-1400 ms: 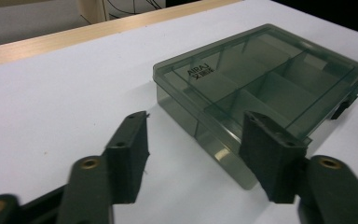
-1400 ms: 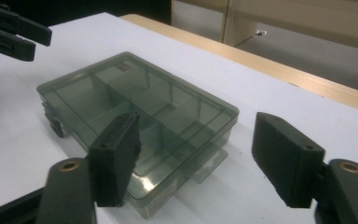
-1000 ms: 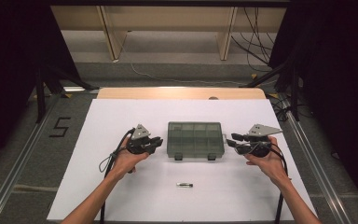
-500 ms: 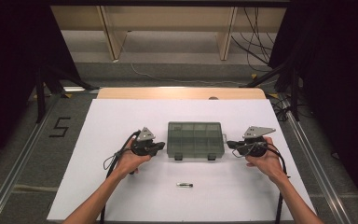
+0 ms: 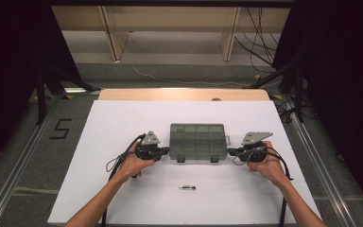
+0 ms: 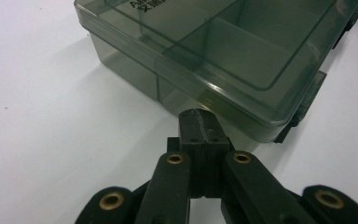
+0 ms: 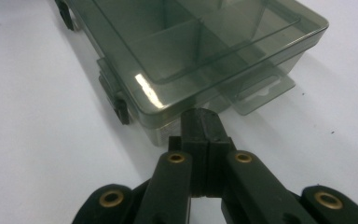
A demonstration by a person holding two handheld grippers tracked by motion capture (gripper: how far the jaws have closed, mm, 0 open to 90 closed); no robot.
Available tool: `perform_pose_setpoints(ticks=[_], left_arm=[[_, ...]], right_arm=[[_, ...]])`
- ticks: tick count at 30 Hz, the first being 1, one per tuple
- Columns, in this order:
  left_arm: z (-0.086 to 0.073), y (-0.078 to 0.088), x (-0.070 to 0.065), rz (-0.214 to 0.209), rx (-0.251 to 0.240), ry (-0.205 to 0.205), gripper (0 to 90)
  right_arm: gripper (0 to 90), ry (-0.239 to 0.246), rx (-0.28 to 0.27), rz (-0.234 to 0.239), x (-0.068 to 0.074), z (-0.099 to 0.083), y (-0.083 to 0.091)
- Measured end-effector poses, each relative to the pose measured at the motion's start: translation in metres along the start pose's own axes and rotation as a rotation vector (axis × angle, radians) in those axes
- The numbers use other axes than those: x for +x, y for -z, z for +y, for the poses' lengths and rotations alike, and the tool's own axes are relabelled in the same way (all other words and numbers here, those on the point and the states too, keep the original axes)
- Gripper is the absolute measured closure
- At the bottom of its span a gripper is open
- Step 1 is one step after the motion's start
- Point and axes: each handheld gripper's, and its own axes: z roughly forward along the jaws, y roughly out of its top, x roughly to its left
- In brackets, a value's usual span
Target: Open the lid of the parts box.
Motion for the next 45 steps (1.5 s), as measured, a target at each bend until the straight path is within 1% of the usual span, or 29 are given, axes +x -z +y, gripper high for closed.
perform_pose_setpoints(ticks=[1, 3, 4, 5, 6, 8, 9, 11, 12, 14, 15, 16, 18, 19, 20, 21, 25, 26, 28, 29, 30, 31, 32, 34, 36, 41, 42, 43, 45], left_arm=[[0.000, -0.001, -0.002, 0.001, -0.009, 0.026, 89.5], [-0.001, -0.001, -0.002, -0.004, -0.012, 0.024, 89.5], [0.000, 0.001, 0.000, -0.005, 0.001, 0.004, 89.5], [0.000, 0.002, 0.001, -0.015, 0.010, -0.002, 89.5], [0.000, 0.002, 0.001, -0.012, 0.009, -0.001, 89.5], [0.000, 0.001, -0.001, -0.015, -0.006, 0.022, 89.5], [0.000, 0.002, 0.000, -0.011, 0.011, -0.013, 89.5], [0.001, 0.002, -0.001, -0.006, 0.016, -0.010, 89.5], [0.000, 0.001, -0.003, 0.006, 0.007, 0.003, 89.5], [0.000, 0.001, -0.002, -0.003, 0.006, -0.016, 89.5], [0.000, 0.001, -0.002, -0.011, 0.002, -0.005, 89.5], [0.001, 0.003, -0.002, -0.008, 0.020, -0.022, 89.5], [0.001, 0.002, -0.004, -0.004, 0.021, -0.024, 89.5], [0.001, 0.003, -0.003, -0.002, 0.025, -0.042, 89.4], [0.001, 0.002, -0.004, 0.019, 0.015, -0.037, 89.4], [0.001, 0.002, -0.004, 0.020, 0.016, -0.036, 89.4], [0.001, 0.003, -0.006, 0.022, 0.015, -0.032, 89.2], [0.001, 0.003, -0.006, 0.013, 0.015, -0.030, 89.1], [0.002, 0.006, -0.005, 0.009, 0.028, -0.040, 89.1], [0.001, 0.005, -0.005, 0.020, 0.017, -0.037, 89.1], [0.002, 0.007, -0.005, 0.013, 0.021, -0.041, 89.1], [0.002, 0.007, -0.005, 0.032, 0.009, -0.029, 89.0], [0.003, 0.008, -0.005, 0.012, 0.008, -0.028, 89.0], [0.003, 0.011, -0.006, 0.004, 0.014, -0.043, 89.2], [0.003, 0.011, -0.007, 0.006, 0.003, -0.057, 89.2], [0.005, 0.012, -0.008, 0.009, -0.010, -0.049, 89.2], [0.005, 0.012, -0.009, 0.002, -0.014, -0.032, 89.2], [0.005, 0.012, -0.009, 0.006, -0.025, -0.029, 89.2], [0.006, 0.013, -0.009, 0.008, -0.018, -0.041, 89.2]], right_arm=[[90.0, -0.003, -0.001, 0.003, 0.000, 0.000, 0.000], [90.0, -0.004, -0.002, 0.010, 0.000, -0.001, 0.000], [90.0, -0.004, -0.002, 0.012, 0.000, -0.001, 0.000], [90.0, -0.002, 0.003, 0.015, 0.000, -0.001, 0.000], [90.0, -0.002, 0.003, 0.015, 0.000, -0.001, 0.000], [90.0, -0.003, 0.009, 0.017, 0.000, -0.001, 0.000], [90.0, -0.003, 0.008, 0.018, 0.000, -0.002, 0.000], [90.0, 0.003, 0.003, 0.021, 0.000, -0.002, 0.000], [90.0, 0.003, 0.003, 0.021, 0.000, -0.002, 0.000], [90.0, 0.004, 0.001, 0.021, 0.000, -0.002, 0.000], [90.0, -0.001, -0.003, 0.021, 0.000, -0.002, 0.001], [90.0, -0.007, -0.007, 0.013, 0.000, -0.001, 0.001], [90.0, -0.003, -0.019, 0.008, 0.000, 0.000, 0.002], [90.0, -0.008, -0.022, 0.009, 0.000, -0.001, 0.001], [90.0, -0.016, -0.015, 0.018, 0.000, -0.001, 0.002], [90.0, -0.010, -0.017, 0.017, -0.001, -0.002, 0.001], [90.0, -0.006, -0.006, 0.016, 0.000, -0.001, 0.001], [90.0, 0.003, 0.004, 0.006, 0.000, -0.001, 0.000], [90.0, 0.007, 0.014, 0.011, 0.001, -0.001, -0.001], [90.0, 0.007, 0.014, 0.011, 0.001, -0.001, -0.001], [90.0, 0.002, 0.014, 0.010, 0.001, -0.001, 0.000], [90.0, 0.003, 0.005, 0.007, 0.001, -0.001, 0.000], [90.0, 0.002, 0.000, 0.009, 0.001, -0.001, 0.000], [90.0, 0.003, -0.004, 0.012, 0.000, -0.001, 0.001], [90.0, -0.002, -0.004, 0.013, 0.001, -0.001, 0.001], [90.0, 0.002, -0.016, 0.012, 0.002, 0.002, 0.002], [90.0, 0.006, -0.022, 0.006, 0.002, 0.002, 0.002], [90.0, -0.001, -0.032, 0.004, 0.001, 0.002, 0.002], [90.0, 0.001, -0.044, 0.002, 0.001, 0.003, 0.004]])
